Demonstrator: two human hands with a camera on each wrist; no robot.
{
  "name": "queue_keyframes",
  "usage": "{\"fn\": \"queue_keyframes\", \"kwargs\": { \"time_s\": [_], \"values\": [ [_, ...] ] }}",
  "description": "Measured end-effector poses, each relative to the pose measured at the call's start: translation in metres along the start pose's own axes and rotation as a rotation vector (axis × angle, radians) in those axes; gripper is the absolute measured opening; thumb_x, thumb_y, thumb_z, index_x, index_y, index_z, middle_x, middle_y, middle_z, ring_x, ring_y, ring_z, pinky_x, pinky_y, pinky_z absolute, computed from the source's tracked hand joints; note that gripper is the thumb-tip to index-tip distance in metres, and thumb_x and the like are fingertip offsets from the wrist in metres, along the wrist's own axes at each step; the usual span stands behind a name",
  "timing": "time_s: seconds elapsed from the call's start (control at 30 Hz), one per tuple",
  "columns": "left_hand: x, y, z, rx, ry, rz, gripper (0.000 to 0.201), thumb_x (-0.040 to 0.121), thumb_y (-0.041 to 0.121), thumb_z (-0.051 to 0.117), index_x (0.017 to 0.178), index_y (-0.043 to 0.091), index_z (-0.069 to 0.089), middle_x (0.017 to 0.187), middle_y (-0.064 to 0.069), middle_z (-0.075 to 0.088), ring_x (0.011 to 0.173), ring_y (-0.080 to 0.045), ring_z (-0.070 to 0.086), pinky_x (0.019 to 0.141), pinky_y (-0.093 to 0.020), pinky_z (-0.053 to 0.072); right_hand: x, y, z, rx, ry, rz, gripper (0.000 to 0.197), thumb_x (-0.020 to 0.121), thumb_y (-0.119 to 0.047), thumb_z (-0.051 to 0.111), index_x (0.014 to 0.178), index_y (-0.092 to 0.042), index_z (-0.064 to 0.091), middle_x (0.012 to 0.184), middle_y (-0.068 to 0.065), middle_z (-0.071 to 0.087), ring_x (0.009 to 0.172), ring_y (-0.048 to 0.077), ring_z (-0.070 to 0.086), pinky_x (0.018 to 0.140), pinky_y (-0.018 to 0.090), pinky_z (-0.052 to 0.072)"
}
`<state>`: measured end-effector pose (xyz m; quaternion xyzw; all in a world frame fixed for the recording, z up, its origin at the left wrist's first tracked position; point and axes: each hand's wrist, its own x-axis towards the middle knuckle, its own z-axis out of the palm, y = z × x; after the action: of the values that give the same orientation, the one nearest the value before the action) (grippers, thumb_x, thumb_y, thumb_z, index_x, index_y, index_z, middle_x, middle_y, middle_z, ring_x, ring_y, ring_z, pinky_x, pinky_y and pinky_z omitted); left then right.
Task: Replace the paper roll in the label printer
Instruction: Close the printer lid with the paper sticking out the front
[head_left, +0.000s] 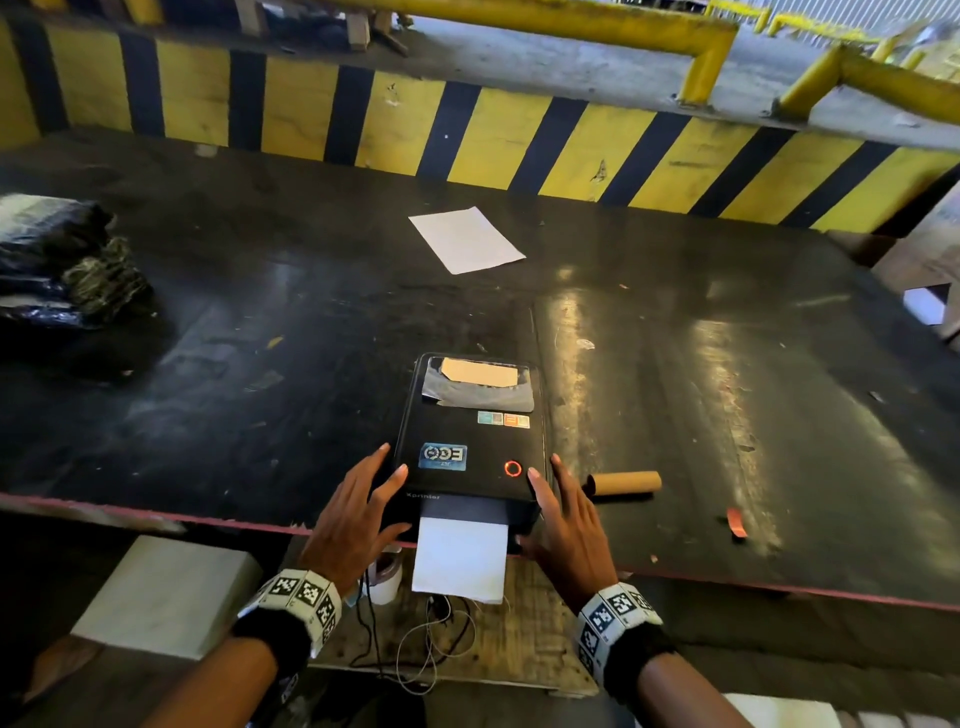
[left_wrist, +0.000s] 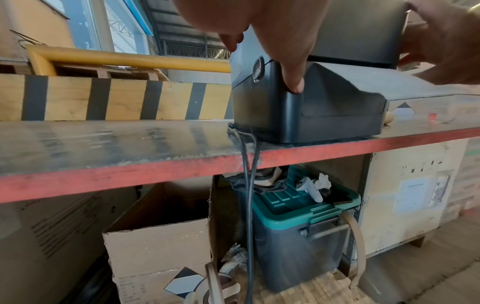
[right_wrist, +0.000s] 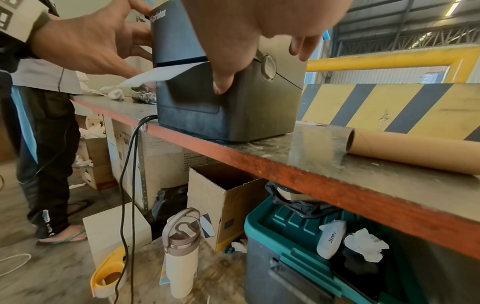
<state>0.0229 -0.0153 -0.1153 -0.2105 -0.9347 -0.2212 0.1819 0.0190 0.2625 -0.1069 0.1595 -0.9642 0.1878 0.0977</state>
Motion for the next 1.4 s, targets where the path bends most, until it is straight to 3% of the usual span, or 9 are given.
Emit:
{"fn": "queue_keyframes", "kwargs": {
  "time_s": [0.23,0.43,0.6,0.77,0.97,1.4],
  "values": [
    [-0.001,-0.007,0.005,-0.010,0.019,0.033,0.091,0.054,0.018,0.088,0.127,0.013,0.035,0.138,-0.019,0.030,0.122,-0.032,0.040,0.091,-0.047,0.043,0.000,0.000,0.003,0.013,-0.037,0.012,0.105,0.055,-0.027,0.088,0.139,-0.017,0.026,0.142,0.028,0.040,0.126,0.041,0.047,0.101,0.041,0.035],
    [-0.003,-0.004,0.005,-0.012,0.013,0.002,0.089,0.057,0.017,0.087,0.128,0.013,0.034,0.139,-0.019,0.032,0.120,-0.038,0.048,0.091,-0.047,0.047,-0.003,-0.003,0.001,0.056,-0.039,0.030,0.101,0.063,-0.019,0.084,0.141,-0.021,0.019,0.145,0.027,0.036,0.131,0.042,0.041,0.104,0.042,0.032],
    [-0.004,0.002,0.003,-0.005,0.022,-0.012,0.086,0.059,0.013,0.086,0.128,0.011,0.035,0.136,-0.023,0.038,0.119,-0.042,0.050,0.091,-0.047,0.047,-0.003,-0.005,-0.002,0.093,-0.051,0.037,0.092,0.077,-0.018,0.073,0.139,-0.031,0.006,0.152,0.023,0.025,0.139,0.039,0.028,0.110,0.041,0.023],
    [-0.003,0.007,-0.001,0.016,-0.003,-0.043,0.088,0.057,0.012,0.087,0.128,0.010,0.035,0.132,-0.032,0.046,0.119,-0.044,0.050,0.089,-0.050,0.050,-0.005,-0.007,-0.002,0.068,-0.059,0.040,0.089,0.083,-0.022,0.067,0.140,-0.033,0.001,0.153,0.021,0.022,0.142,0.035,0.022,0.110,0.034,0.016],
    [-0.001,0.014,-0.007,0.027,-0.010,-0.067,0.090,0.056,0.011,0.088,0.128,0.010,0.035,0.130,-0.031,0.049,0.117,-0.043,0.053,0.087,-0.048,0.051,-0.006,-0.012,-0.004,0.064,-0.075,0.084,0.085,0.085,-0.022,0.065,0.146,-0.025,0.006,0.154,0.019,0.021,0.143,0.034,0.020,0.114,0.039,0.021],
    [-0.002,0.022,-0.009,0.007,-0.015,-0.127,0.089,0.059,0.009,0.085,0.131,0.011,0.033,0.130,-0.030,0.050,0.119,-0.042,0.052,0.085,-0.048,0.052,-0.009,-0.020,-0.008,0.083,-0.079,0.132,0.085,0.086,-0.019,0.062,0.147,-0.026,0.003,0.151,0.018,0.027,0.141,0.031,0.024,0.114,0.041,0.027]
  ]
}}
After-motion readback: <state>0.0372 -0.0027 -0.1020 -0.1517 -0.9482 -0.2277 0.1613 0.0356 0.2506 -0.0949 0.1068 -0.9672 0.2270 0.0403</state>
